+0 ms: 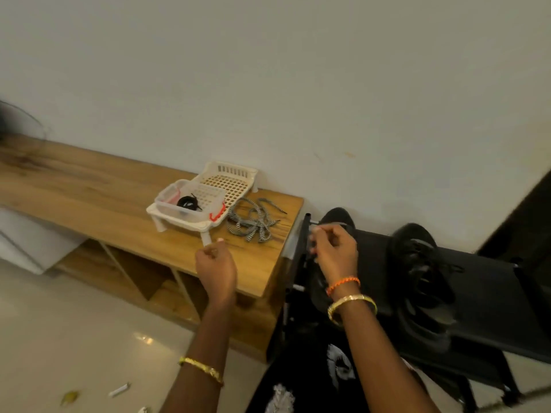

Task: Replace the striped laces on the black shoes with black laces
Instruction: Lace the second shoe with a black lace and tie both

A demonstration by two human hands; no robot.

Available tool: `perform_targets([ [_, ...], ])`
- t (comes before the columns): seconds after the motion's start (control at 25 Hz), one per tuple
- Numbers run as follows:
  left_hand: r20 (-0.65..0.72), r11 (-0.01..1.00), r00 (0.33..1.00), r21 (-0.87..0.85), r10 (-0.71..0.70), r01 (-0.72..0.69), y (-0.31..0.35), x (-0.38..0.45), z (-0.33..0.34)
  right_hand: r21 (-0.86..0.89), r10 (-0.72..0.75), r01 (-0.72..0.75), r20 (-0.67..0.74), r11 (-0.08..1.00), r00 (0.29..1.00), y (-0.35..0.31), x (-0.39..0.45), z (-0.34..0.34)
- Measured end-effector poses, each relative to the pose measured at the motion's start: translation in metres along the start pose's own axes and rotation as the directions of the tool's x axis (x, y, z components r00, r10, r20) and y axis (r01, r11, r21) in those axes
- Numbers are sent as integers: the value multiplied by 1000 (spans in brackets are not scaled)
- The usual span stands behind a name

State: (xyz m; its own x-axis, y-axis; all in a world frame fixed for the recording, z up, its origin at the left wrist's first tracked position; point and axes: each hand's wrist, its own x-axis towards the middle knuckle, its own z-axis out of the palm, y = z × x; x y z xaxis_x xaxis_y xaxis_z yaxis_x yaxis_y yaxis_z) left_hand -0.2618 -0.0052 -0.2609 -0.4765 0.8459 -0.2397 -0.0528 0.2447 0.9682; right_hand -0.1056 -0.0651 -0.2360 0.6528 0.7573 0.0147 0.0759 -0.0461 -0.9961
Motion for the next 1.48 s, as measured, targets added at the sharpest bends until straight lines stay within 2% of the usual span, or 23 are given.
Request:
perform_targets([
  [0.12,11,981,982,40,-189,189,14,77,-9,-173,-113,170,300,970,947,-23,40,91],
  [0.2,58,971,970,20,-237,237,15,112,-4,-259,-211,354,452,898,866,-34,63,149],
  [0.28,95,967,969,-98,-227,237,16,138,3,-327,-243,500,586,802,773,-36,84,200],
  [0.36,120,961,977,-193,-178,199,18,158,9,-389,-220,617,696,684,683,-33,101,240],
  [0.48,174,948,964,-211,-202,237,16,176,15,-455,-80,782,842,426,534,-23,119,280],
  [0.56,182,943,954,-192,-238,272,13,182,17,-477,43,828,872,296,487,-16,128,295],
  [0.64,186,943,949,-170,-255,287,11,183,18,-483,77,838,874,254,480,-10,133,300],
  [0.76,191,946,949,-159,-251,282,16,179,14,-457,49,843,885,285,463,-9,134,299],
  [0.84,211,948,945,-145,-248,281,20,175,11,-451,1,821,876,351,482,-17,132,293],
  [0.92,182,959,952,-90,-248,267,27,166,9,-438,-79,729,829,526,554,-37,130,279],
  [1.0,21,981,983,70,-184,182,38,157,7,-377,-60,547,782,748,621,-65,128,256],
  [1.04,-49,983,994,149,-100,107,46,150,5,-323,-38,446,775,834,631,-80,125,240],
  [1.08,-51,986,999,167,12,-3,55,140,4,-263,-29,360,771,895,636,-93,121,222],
  [1.12,6,981,991,137,135,-135,64,126,5,-202,-37,295,766,934,642,-106,116,200],
  [1.16,86,957,959,91,269,-276,73,109,5,-144,-50,242,760,959,647,-116,109,176],
  [1.2,168,909,900,39,402,-414,80,90,6,-98,-61,202,753,974,655,-122,102,151],
  [1.28,342,785,721,-91,602,-612,87,51,9,-58,-63,149,714,987,697,-125,86,99],
  [1.36,581,771,558,-207,592,-603,81,15,16,-86,-32,112,634,990,773,-114,67,47],
  [1.4,703,801,479,-218,525,-557,74,0,20,-102,-6,79,577,992,817,-104,59,23],
  [1.48,881,895,360,-138,307,-425,53,-32,27,-83,77,-47,411,995,908,-77,41,-28],
])
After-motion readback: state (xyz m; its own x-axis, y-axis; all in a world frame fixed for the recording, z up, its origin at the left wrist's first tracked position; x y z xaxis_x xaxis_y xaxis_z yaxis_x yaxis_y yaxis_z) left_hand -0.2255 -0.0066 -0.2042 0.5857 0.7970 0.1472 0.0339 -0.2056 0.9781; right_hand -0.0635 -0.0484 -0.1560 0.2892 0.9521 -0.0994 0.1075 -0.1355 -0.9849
